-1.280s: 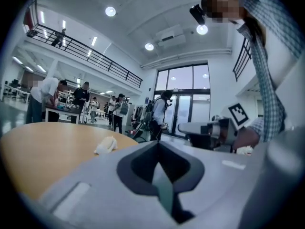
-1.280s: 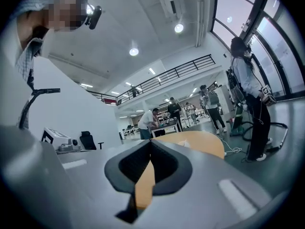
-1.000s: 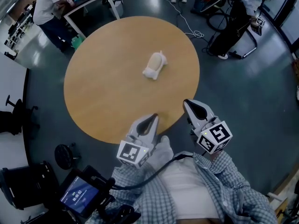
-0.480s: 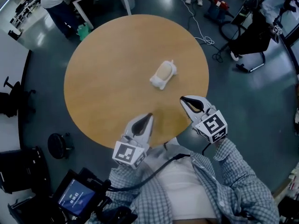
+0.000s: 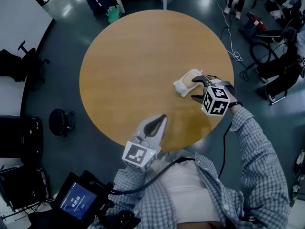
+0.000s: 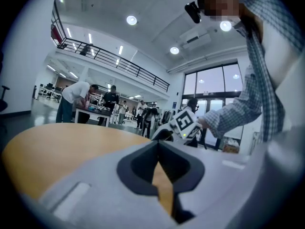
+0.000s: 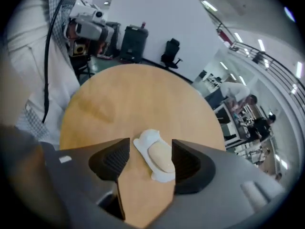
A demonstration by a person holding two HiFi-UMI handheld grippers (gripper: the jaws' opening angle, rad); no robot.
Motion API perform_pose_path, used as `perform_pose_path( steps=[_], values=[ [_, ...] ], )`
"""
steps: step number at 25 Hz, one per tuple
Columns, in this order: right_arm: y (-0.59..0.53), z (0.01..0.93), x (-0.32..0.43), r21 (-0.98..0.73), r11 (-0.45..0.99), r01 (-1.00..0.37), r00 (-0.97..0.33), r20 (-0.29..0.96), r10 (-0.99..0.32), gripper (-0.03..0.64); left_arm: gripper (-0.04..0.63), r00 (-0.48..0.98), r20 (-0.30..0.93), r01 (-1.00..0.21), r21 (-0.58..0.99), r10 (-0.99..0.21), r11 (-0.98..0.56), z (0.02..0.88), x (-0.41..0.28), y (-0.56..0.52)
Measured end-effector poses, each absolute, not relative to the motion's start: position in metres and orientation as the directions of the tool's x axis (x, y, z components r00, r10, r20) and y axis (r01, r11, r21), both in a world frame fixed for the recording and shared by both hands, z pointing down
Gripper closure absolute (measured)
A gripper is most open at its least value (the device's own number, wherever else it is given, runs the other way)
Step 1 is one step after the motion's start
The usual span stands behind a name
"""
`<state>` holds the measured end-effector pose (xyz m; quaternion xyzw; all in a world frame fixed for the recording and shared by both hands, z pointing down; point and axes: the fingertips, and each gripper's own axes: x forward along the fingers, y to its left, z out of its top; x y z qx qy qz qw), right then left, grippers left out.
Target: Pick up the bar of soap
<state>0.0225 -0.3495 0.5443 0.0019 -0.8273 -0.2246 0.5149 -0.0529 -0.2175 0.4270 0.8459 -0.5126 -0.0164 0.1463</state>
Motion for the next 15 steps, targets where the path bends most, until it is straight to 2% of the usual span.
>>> perform_pose_path(
  steps=[1, 4, 7, 11, 15],
  values=[
    [-0.356, 0.554, 0.021, 0.359, 0.885, 0.296, -0.427, 0.879, -0.213, 0.333, 0.597, 0.460, 0.123, -0.869, 0.266, -0.880, -0.417, 0.429, -0.055, -0.218],
    [-0.376, 0.581, 0.017, 0.324, 0.811, 0.487, -0.295, 0.935, -0.196, 0.330, 0.597, 0.428, 0.139, -0.882, 0.281, -0.893, -0.378, 0.437, -0.062, -0.218],
    [-0.389, 0.598, 0.015, 0.242, 0.740, 0.628, -0.164, 0.970, -0.178, 0.319, 0.597, 0.388, 0.175, -0.895, 0.305, -0.905, -0.325, 0.436, -0.070, -0.218],
    [-0.400, 0.616, 0.012, 0.117, 0.670, 0.733, -0.010, 0.987, -0.161, 0.308, 0.597, 0.386, 0.154, -0.896, 0.300, -0.910, -0.329, 0.445, -0.074, -0.212],
    [-0.399, 0.631, 0.015, 0.001, 0.647, 0.762, 0.106, 0.986, -0.127, 0.301, 0.597, 0.356, 0.177, -0.910, 0.290, -0.918, -0.297, 0.450, -0.077, -0.207]
  ],
)
